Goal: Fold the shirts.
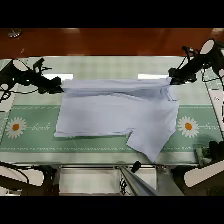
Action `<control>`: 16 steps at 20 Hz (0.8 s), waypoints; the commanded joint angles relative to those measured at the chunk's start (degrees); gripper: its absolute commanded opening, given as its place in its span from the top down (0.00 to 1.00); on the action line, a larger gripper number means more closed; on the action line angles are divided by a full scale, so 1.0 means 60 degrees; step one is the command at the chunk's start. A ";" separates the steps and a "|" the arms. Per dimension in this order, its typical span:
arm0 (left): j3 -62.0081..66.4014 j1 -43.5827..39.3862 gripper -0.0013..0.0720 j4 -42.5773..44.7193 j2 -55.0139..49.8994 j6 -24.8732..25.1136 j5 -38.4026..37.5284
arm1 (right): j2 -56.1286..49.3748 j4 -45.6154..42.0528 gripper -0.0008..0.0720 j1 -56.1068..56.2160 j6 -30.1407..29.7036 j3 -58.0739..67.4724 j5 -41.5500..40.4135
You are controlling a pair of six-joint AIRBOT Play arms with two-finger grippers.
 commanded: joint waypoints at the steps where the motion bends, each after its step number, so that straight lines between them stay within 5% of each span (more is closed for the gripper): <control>1: 0.0040 0.0033 0.67 -0.0317 -0.0171 -0.0448 -0.0659 | -0.0058 -0.0018 0.79 -0.0007 0.0040 -0.0004 0.0601; 2: 0.0138 0.0040 0.47 -0.0273 -0.0168 -0.0444 -0.0925 | -0.0051 -0.0015 0.58 -0.0007 -0.0146 -0.0004 0.0703; 3: 0.0291 0.0109 0.46 -0.0153 -0.0153 -0.0444 -0.1304 | -0.0029 -0.0120 0.49 -0.0040 -0.0452 -0.0004 0.1075; 7: 0.0357 0.0871 0.45 0.0437 0.0674 -0.0189 -0.2565 | 0.0401 -0.2703 0.40 -0.0306 -0.0911 -0.0098 0.3224; 9: -0.0364 0.1413 0.20 0.1155 0.1574 -0.0168 -0.2772 | 0.1260 -0.2758 0.31 -0.0823 -0.0947 -0.0900 0.2732; 12: -0.2652 0.2433 0.14 0.1100 0.3078 0.0987 -0.2608 | 0.2769 -0.1370 0.23 -0.1912 -0.1366 -0.3067 0.1479; 16: -0.5326 0.3603 0.15 -0.0699 0.3971 0.2444 -0.2616 | 0.3974 0.0164 0.23 -0.2892 -0.1934 -0.5512 0.0331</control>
